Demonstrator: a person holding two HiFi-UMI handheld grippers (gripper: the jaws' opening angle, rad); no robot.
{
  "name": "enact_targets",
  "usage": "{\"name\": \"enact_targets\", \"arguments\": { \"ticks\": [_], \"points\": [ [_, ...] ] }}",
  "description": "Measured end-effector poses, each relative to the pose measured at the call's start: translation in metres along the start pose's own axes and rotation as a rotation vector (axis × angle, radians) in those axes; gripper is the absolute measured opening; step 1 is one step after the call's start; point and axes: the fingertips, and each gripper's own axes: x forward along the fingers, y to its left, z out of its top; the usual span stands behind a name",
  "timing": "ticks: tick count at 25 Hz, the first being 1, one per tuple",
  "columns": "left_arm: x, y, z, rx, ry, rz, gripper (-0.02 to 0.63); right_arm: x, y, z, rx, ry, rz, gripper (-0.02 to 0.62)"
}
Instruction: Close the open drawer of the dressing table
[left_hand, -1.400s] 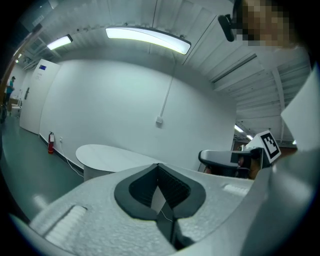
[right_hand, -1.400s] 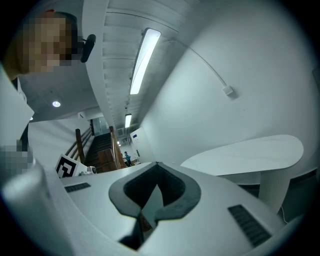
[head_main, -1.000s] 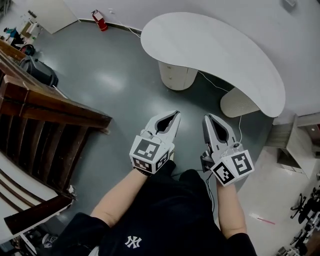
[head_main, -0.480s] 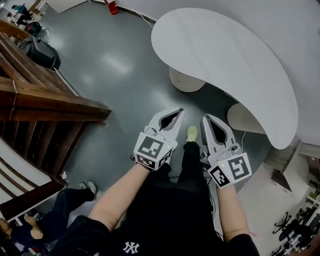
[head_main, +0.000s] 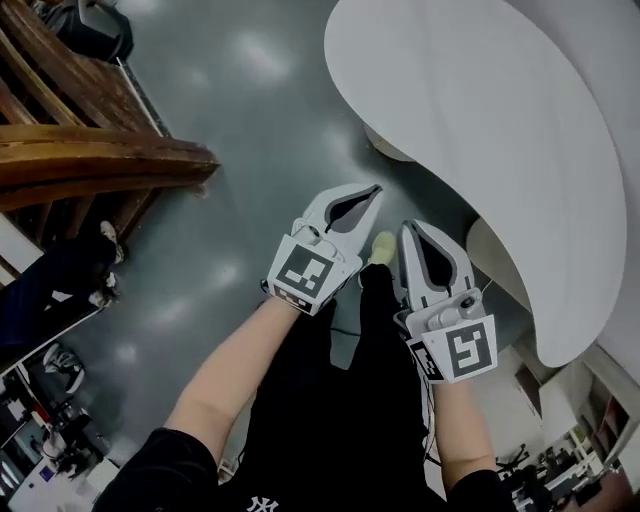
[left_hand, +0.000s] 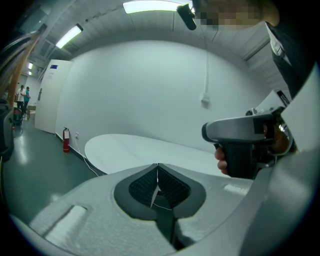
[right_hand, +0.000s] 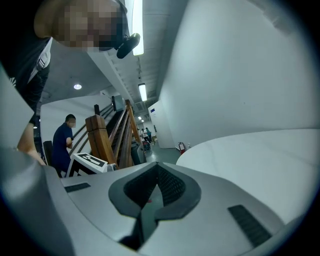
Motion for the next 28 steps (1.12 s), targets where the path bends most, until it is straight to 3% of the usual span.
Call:
{"name": "enact_targets", "arguments": {
  "ticks": [7,12,28],
  "points": [
    [0.075,0.073,-0.097,0.034,-0.006,0.035,0.009,0.070,-0.047,-0.090,0.019,-0.001,-0.045,0.015],
    [0.111,0.102,-0.155,0.038,-0.008,0.048,0.011,0.094,-0.062,-0.146,0.048,-0.016,-0.069,0.015],
    [0.194,0.149,-0.200,0.148,-0.022,0.023,0.150,0.119,-0.106,-0.198,0.061,-0.049,-0.118,0.015]
  ]
}}
